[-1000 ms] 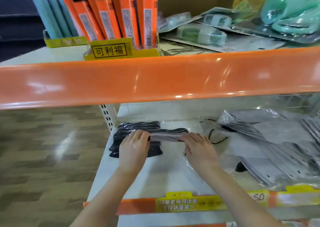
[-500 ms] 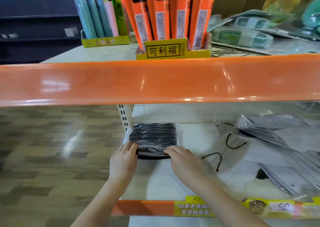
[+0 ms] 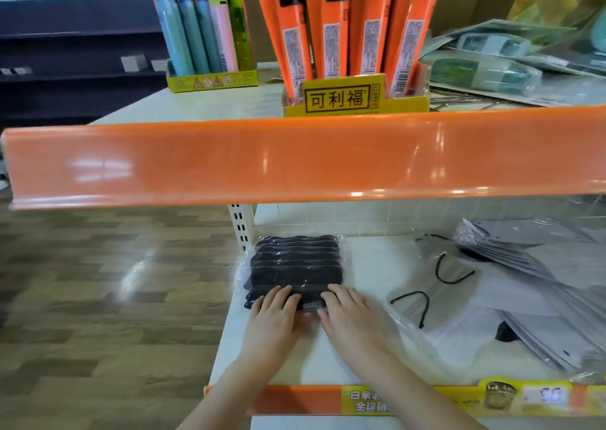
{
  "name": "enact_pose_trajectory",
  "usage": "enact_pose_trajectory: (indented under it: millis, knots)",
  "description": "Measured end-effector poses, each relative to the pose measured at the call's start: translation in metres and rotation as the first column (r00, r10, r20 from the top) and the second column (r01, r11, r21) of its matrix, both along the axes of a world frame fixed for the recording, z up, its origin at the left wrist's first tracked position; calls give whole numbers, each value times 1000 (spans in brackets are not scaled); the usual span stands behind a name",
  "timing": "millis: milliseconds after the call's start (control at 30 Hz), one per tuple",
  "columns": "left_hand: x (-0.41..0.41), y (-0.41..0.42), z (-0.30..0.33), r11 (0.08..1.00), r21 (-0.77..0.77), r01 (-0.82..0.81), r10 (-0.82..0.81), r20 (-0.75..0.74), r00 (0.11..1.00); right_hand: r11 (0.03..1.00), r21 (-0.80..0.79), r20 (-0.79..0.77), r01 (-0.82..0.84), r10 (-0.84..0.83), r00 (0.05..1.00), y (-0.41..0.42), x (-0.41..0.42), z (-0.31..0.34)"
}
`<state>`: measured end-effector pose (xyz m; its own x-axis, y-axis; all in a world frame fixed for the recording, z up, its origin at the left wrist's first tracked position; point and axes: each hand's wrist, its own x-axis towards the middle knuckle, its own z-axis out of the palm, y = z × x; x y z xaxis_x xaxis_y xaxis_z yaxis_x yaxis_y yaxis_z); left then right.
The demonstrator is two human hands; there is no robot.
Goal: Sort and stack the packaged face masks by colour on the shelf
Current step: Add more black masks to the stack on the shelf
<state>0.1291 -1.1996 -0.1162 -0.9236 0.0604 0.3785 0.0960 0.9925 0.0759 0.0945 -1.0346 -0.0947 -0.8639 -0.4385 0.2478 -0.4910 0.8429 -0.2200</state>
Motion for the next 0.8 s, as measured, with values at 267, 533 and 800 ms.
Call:
enact_pose_trajectory:
  millis: [267, 533, 800]
  knots:
    - [-2, 15, 0, 994, 9, -111, 110, 45, 993, 999, 50, 83, -4, 0, 997, -1, 0, 2]
    - [-14, 42, 17, 994, 73, -76, 79, -38, 996, 990, -141, 62, -21, 30, 998, 26, -9, 12]
    - [-29, 128, 24, 981, 112, 161, -154, -68, 986, 984, -154, -43, 92, -100, 994, 114, -9, 6]
